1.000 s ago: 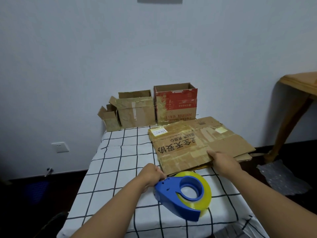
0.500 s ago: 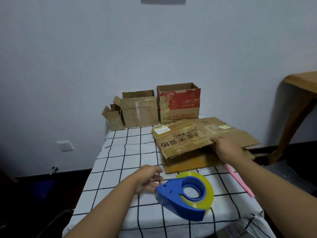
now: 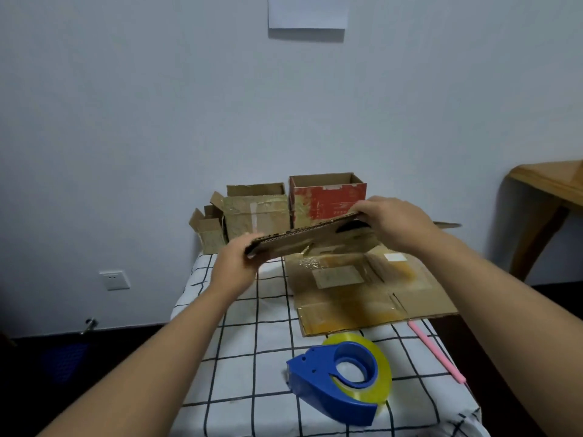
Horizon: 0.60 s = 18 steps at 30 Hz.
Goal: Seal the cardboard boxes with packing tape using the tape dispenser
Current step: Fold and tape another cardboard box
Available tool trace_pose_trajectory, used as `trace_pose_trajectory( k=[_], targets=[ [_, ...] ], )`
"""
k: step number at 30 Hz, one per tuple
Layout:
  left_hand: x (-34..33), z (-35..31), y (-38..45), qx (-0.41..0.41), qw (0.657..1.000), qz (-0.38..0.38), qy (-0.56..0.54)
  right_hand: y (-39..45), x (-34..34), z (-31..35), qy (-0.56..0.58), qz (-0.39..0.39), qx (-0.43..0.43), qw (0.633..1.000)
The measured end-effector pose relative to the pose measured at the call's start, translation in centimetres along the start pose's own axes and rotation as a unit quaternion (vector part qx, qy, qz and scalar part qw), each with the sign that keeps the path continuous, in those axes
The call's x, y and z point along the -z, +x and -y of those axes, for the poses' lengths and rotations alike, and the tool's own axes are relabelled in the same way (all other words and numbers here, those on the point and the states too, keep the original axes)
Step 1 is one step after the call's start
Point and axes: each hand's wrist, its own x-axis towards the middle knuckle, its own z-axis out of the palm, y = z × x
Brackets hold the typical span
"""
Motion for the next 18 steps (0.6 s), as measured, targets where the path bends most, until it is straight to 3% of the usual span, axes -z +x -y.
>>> trace_pose_trajectory(
  k=[4, 8, 10, 15, 18],
  targets=[
    [4.7, -0.7, -0.1, 0.022, 0.995, -0.072, -0.061, 1.3, 2.1, 2.6, 0.11, -0.07, 0.0, 0.991],
    [9.1, 0.4, -1.0, 0.081, 0.98, -0.142, -0.115, 0.8, 2.3, 5.4, 0.197, -0.273, -0.067, 0.939],
    [11.2, 1.3, -2.1, 0.096, 0.967, -0.164, -0.171, 0.3, 1.4, 6.7, 0.221, -0.321, -0.109, 0.914],
    [15.6, 4.1, -5.2, 0.135, 0.933, -0.208, -0.261, 1.2, -2.2, 10.3, 0.361, -0.151, -0.173, 0.904],
    [17.4, 6.0, -7.0, 0.165, 0.927, -0.205, -0.266, 2.1, -4.0, 12.6, 0.446, -0.063, -0.205, 0.869]
  ],
)
